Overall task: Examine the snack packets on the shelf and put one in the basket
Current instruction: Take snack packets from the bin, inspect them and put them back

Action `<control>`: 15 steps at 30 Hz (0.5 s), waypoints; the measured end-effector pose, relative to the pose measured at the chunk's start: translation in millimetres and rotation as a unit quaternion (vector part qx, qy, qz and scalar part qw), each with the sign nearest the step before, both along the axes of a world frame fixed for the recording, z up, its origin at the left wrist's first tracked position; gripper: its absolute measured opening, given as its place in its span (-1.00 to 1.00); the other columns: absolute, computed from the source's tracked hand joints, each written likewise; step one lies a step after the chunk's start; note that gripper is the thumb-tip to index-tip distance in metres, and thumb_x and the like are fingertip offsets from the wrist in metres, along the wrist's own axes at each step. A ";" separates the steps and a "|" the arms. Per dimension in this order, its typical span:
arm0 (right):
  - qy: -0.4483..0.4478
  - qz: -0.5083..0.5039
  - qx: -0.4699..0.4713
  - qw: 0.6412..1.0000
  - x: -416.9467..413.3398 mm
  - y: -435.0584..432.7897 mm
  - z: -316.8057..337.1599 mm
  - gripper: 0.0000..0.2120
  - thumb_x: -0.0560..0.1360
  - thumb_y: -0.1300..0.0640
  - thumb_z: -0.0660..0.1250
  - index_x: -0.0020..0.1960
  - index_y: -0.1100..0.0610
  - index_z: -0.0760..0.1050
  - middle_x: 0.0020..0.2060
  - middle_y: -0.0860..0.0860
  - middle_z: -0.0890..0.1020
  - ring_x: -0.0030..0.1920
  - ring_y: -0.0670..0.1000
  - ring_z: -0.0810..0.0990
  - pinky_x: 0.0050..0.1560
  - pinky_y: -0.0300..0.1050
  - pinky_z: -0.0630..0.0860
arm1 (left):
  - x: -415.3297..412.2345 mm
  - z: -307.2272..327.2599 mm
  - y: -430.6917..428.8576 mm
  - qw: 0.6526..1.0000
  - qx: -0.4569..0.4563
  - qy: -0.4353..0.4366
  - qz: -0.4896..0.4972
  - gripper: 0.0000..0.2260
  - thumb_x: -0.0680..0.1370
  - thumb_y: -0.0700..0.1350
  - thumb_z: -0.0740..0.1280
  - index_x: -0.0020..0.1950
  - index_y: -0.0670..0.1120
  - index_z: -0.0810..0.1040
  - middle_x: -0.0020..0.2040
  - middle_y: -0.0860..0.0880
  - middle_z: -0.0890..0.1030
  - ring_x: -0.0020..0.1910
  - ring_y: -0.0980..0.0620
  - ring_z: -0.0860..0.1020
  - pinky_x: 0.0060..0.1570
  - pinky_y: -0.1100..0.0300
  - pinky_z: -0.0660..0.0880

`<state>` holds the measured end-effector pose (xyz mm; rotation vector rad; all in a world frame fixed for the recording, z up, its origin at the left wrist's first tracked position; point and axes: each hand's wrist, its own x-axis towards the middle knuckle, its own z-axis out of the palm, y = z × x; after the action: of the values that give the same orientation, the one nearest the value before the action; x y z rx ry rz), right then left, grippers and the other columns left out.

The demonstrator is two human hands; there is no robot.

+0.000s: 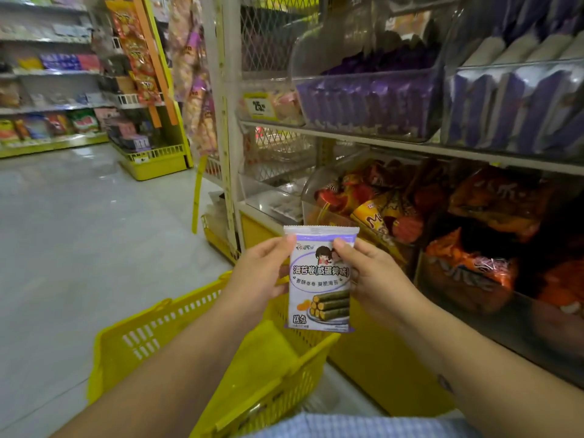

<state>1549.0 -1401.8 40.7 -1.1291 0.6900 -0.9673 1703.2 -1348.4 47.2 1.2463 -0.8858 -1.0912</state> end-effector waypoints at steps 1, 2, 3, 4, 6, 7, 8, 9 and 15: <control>0.007 0.006 -0.003 1.000 -1.1 1.5 -0.7 -0.80 0.51 0.16 0.29 0.08 0.20 0.59 -0.03 0.18 0.68 -0.11 0.07 0.67 -0.16 -0.11 0.62 | -0.9 -0.1 1.5 1.000 0.002 0.013 0.006 -0.84 0.60 -0.03 0.28 0.04 -0.06 0.62 -0.04 -0.04 0.72 -0.07 0.02 0.67 -0.13 0.09 0.57; 0.015 0.012 -0.005 1.000 -2.7 3.7 -0.6 -0.80 0.52 0.16 0.28 0.08 0.19 0.59 -0.01 0.18 0.69 -0.09 0.06 0.67 -0.13 -0.10 0.60 | -1.6 0.1 2.8 1.000 0.000 0.022 0.012 -0.86 0.60 -0.07 0.29 0.03 -0.08 0.61 -0.05 -0.06 0.72 -0.07 0.00 0.67 -0.11 0.07 0.59; 0.021 0.016 -0.006 1.000 -4.2 5.1 -1.0 -0.81 0.52 0.17 0.28 0.08 0.18 0.59 0.00 0.17 0.69 -0.09 0.05 0.67 -0.12 -0.11 0.58 | -2.2 0.2 3.9 0.999 -0.005 0.026 0.019 -0.88 0.60 -0.12 0.29 0.01 -0.10 0.61 -0.06 -0.08 0.72 -0.08 -0.01 0.67 -0.12 0.07 0.59; 0.024 0.019 -0.002 1.000 -5.2 6.9 -0.5 -0.81 0.53 0.18 0.28 0.08 0.17 0.60 -0.01 0.15 0.69 -0.10 0.03 0.66 -0.13 -0.13 0.56 | -2.8 0.2 4.5 0.999 -0.011 0.026 0.025 -0.89 0.60 -0.15 0.29 -0.01 -0.11 0.61 -0.07 -0.10 0.72 -0.09 -0.02 0.66 -0.15 0.08 0.59; 0.025 0.022 0.015 0.999 -5.5 9.7 0.0 -0.81 0.53 0.19 0.28 0.09 0.19 0.59 -0.03 0.13 0.69 -0.14 0.00 0.64 -0.16 -0.18 0.51 | -3.8 -0.8 6.1 0.999 -0.019 0.021 0.036 -0.89 0.59 -0.18 0.29 -0.05 -0.13 0.61 -0.09 -0.12 0.71 -0.12 0.00 0.66 -0.22 0.14 0.58; 0.025 0.021 0.024 0.999 -5.4 10.6 0.1 -0.80 0.53 0.19 0.28 0.10 0.20 0.59 -0.05 0.13 0.69 -0.15 0.00 0.63 -0.17 -0.19 0.49 | -4.4 -1.5 6.7 0.999 -0.023 0.017 0.041 -0.89 0.59 -0.18 0.29 -0.07 -0.13 0.61 -0.11 -0.11 0.71 -0.14 0.02 0.66 -0.26 0.17 0.58; 0.025 0.020 0.035 0.999 -5.3 12.0 1.5 -0.80 0.53 0.19 0.28 0.10 0.21 0.59 -0.06 0.13 0.68 -0.14 0.01 0.61 -0.16 -0.18 0.46 | -5.2 -2.1 7.1 0.999 -0.027 0.013 0.045 -0.88 0.59 -0.18 0.30 -0.08 -0.13 0.61 -0.13 -0.10 0.71 -0.16 0.04 0.67 -0.28 0.19 0.58; 0.024 0.019 0.042 0.999 -5.1 12.0 1.6 -0.81 0.53 0.19 0.28 0.06 0.19 0.62 -0.09 0.12 0.68 -0.14 0.02 0.60 -0.14 -0.16 0.45 | -6.1 -2.5 7.5 0.998 -0.030 0.010 0.049 -0.88 0.59 -0.17 0.30 -0.10 -0.12 0.61 -0.16 -0.08 0.72 -0.18 0.06 0.67 -0.30 0.20 0.57; 0.013 -0.005 0.081 0.997 1.5 13.9 3.7 -0.77 0.57 0.08 0.24 -0.11 0.14 0.63 -0.26 0.04 0.71 -0.29 -0.07 0.64 -0.16 -0.12 0.49 | -5.0 -5.2 9.5 0.998 -0.031 -0.001 0.063 -0.85 0.60 -0.08 0.29 -0.07 -0.09 0.62 -0.15 -0.06 0.72 -0.16 0.08 0.68 -0.22 0.17 0.57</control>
<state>1550.6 -1387.9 44.4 -0.9972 0.7824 -0.8893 1698.2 -1338.9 42.1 1.2351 -0.8241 -0.9561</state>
